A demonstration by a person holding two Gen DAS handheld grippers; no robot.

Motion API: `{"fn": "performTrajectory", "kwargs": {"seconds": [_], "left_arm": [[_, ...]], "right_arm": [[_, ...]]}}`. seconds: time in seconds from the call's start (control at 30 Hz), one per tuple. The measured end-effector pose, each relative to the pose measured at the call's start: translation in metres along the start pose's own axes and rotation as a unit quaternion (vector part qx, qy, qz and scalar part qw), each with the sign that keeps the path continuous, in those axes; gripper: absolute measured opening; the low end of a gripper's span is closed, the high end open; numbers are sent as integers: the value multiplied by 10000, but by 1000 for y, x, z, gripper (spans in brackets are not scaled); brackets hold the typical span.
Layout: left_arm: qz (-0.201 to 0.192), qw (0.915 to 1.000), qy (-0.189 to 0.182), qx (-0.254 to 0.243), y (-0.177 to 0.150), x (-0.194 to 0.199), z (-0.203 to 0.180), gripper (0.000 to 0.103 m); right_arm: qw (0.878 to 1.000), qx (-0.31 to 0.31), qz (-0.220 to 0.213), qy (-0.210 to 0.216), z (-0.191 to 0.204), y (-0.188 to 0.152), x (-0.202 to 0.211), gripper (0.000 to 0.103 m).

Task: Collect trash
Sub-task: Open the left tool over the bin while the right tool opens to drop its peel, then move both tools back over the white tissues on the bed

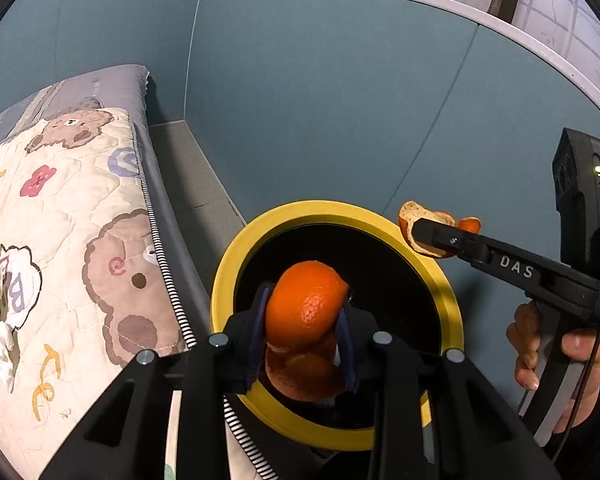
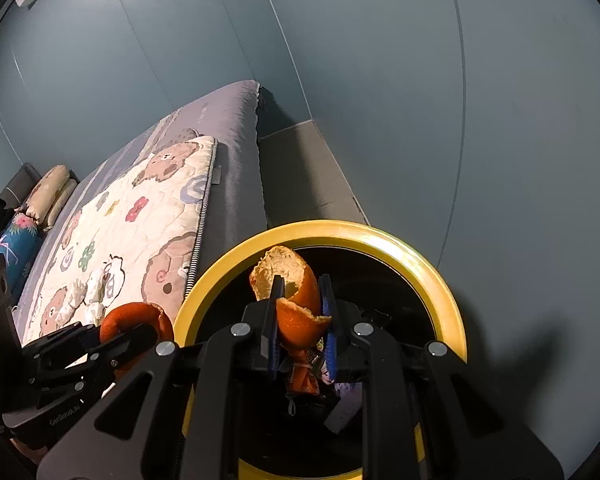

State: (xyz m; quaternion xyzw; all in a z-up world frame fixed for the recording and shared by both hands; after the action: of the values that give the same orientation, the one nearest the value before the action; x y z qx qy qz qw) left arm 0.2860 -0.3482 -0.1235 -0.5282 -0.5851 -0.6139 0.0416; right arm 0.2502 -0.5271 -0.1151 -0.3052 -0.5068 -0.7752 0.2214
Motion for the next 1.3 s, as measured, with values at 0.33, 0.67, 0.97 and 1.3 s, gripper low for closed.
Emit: {"fn": "performTrajectory", "kwargs": {"seconds": [0.33, 0.67, 0.97, 1.3], "left_arm": [[-186, 9998, -44, 86, 2, 18, 1, 58], [-385, 9982, 248, 380, -1, 40, 39, 79], [-649, 9941, 642, 587, -15, 79, 88, 85], [-859, 9829, 1274, 1012, -39, 127, 168, 91]], "right_arm": [[9998, -162, -9, -144, -10, -1, 4, 36], [9992, -286, -7, -275, -10, -5, 7, 61], [9999, -11, -50, 94, 34, -6, 16, 66], [9942, 783, -38, 732, 127, -13, 14, 68]]}}
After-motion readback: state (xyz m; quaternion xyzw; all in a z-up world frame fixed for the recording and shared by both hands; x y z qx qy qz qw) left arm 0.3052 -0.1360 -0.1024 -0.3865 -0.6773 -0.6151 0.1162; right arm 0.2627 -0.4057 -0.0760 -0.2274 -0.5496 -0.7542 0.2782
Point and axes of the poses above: each gripper's, at about its wrist camera, not at the fingertips, and x roughly against the way its jaws point, z to its left, y to its top, the point moved 7 cm from there along -x, roughly the way its jaws point, and after that the axes turned 2 degrees about -x, right-handed, at the moved point
